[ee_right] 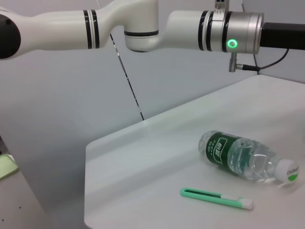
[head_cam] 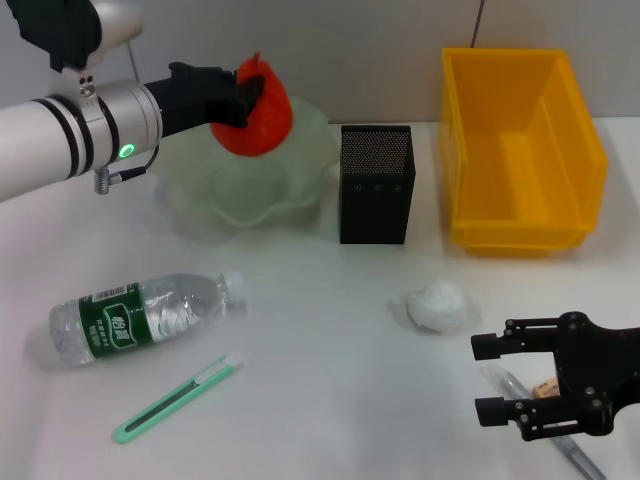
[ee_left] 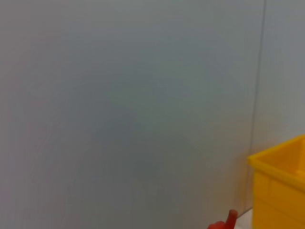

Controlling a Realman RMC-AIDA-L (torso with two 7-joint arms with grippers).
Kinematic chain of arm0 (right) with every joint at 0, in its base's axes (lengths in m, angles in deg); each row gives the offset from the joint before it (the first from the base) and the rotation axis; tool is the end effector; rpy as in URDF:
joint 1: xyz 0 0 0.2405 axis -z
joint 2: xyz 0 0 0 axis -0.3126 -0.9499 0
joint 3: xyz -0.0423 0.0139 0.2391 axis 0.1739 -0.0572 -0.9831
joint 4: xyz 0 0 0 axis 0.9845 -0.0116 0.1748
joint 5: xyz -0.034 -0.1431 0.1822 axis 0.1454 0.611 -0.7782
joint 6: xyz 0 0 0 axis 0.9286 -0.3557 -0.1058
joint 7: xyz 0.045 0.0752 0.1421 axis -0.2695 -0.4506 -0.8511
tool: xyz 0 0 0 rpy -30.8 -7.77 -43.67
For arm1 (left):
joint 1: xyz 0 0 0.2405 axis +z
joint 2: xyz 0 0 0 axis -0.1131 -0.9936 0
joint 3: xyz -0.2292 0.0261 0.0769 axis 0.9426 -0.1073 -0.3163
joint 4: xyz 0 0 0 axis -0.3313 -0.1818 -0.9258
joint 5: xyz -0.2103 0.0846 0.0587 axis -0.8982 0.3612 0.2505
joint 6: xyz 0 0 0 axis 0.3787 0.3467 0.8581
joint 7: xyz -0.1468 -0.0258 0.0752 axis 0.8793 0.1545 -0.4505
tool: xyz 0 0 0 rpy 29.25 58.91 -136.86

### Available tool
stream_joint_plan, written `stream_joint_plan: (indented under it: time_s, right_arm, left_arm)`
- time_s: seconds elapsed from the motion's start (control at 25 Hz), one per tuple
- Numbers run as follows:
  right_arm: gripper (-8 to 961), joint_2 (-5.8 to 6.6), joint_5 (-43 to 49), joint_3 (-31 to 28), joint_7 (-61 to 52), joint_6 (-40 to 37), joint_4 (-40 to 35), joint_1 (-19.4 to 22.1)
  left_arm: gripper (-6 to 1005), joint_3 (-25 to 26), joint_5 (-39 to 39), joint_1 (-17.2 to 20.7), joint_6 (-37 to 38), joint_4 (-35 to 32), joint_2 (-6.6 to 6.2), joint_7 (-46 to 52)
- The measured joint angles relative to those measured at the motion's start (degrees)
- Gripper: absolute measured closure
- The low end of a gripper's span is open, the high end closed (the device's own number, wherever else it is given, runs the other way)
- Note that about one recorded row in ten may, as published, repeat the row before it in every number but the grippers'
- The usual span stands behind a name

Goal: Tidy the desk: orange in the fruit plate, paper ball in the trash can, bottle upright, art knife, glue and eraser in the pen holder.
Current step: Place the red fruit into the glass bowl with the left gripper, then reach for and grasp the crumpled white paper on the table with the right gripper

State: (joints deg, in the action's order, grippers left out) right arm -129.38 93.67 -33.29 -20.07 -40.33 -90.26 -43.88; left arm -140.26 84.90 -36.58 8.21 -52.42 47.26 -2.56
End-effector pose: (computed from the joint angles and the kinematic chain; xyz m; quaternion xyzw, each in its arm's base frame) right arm 0.2513 0.2968 0.0200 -0.9571 0.1798 0.2271 0.0084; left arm -0.1829 0.4940 -0.0186 -0.8805 -0.2218 -0.1922 0.3722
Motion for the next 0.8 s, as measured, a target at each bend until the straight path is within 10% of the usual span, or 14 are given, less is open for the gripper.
stream_joint_plan:
  time_s: [0.68, 0.72, 0.8]
  right_arm:
    - [209, 0.00, 0.0, -0.3, -0.9, 0.5, -0.4, -0.2]
    - [209, 0.00, 0.0, -0.4, -1.3, 0.5, -0.7, -0.2]
    - [209, 0.00, 0.0, -0.3, -3.3, 0.5, -2.3, -0.2]
  left_arm:
    - [499, -0.5, -1.6, 2.5, 1.5, -2.2, -0.24, 0.5]
    - [285, -0.2, -2.1, 3.1, 2.8, -2.9, -0.29, 0.4]
    - [241, 0.2, -3.6, 4.7, 7.1, -4.7, -0.42, -0.1]
